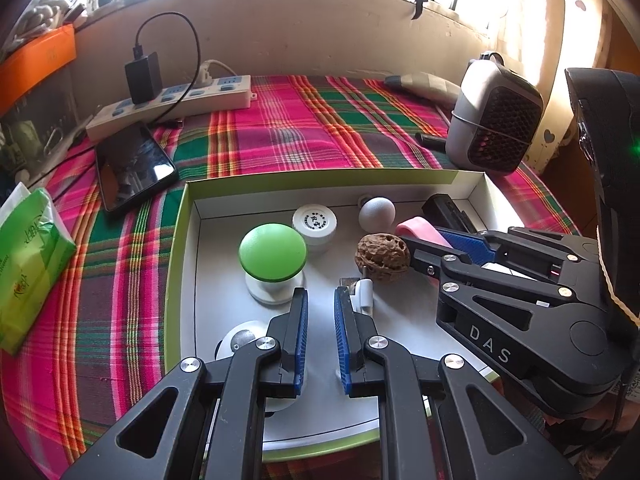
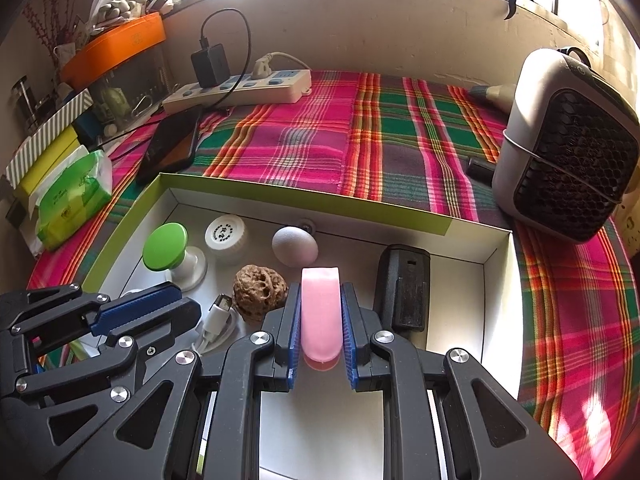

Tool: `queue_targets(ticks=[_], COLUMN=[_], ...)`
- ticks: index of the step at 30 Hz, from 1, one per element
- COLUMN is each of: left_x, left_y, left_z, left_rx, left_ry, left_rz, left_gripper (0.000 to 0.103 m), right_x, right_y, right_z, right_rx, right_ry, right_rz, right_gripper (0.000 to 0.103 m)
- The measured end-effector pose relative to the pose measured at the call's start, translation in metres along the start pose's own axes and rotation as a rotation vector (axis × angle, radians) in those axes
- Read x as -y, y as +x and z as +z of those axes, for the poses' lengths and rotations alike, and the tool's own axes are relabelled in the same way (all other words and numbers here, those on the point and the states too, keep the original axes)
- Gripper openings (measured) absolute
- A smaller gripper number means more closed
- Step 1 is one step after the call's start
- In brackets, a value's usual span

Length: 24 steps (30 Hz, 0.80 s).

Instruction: Organize objects

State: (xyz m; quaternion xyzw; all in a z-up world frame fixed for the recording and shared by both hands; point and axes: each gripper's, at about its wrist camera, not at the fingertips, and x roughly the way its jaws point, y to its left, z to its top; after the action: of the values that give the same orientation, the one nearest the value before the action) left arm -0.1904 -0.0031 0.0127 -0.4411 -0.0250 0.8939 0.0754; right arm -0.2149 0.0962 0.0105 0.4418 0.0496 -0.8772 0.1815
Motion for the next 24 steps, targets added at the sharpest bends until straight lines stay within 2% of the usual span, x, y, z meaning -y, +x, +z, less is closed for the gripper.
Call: queue_targets(ticks=[24], left_x=[-0.002], left_y=[-0.012], left_z=[0.0], left_rx=[0.027], left_ry=[-0.006], left_rz=[-0.001], left_gripper=[0.012], right_x=[-0.002], right_y=[-0.008], right_z=[0.0], right_rx=[0.018], right_ry=[0.011], right_rz=[0.0], right_gripper=[0.019])
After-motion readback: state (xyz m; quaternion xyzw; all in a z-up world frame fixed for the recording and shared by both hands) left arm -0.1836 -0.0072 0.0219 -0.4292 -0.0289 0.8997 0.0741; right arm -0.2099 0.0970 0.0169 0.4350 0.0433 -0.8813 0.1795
